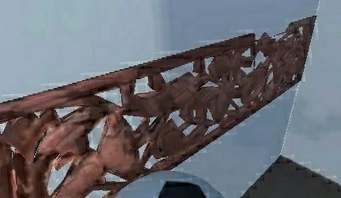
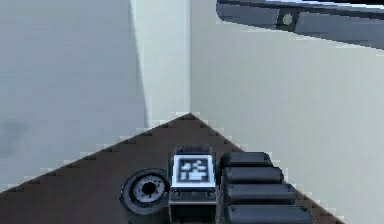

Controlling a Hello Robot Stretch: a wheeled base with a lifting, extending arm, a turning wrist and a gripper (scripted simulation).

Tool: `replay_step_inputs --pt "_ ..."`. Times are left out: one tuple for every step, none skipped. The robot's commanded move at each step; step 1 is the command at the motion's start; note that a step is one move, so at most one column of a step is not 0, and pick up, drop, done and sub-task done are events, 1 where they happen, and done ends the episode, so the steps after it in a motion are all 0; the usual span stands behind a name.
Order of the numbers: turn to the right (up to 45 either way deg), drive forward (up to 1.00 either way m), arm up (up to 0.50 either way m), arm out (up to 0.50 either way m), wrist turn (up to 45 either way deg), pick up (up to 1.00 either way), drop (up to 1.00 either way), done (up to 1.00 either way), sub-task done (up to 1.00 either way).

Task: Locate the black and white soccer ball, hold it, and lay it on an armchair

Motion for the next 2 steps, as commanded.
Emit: replay_step_inputs --pt "-39.0 0.0 0.0 0.0 0.0 0.0 0.0 0.0 0.0" --pt "45.0 0.0 0.0 0.0 0.0 0.0 0.0 0.0 0.0"
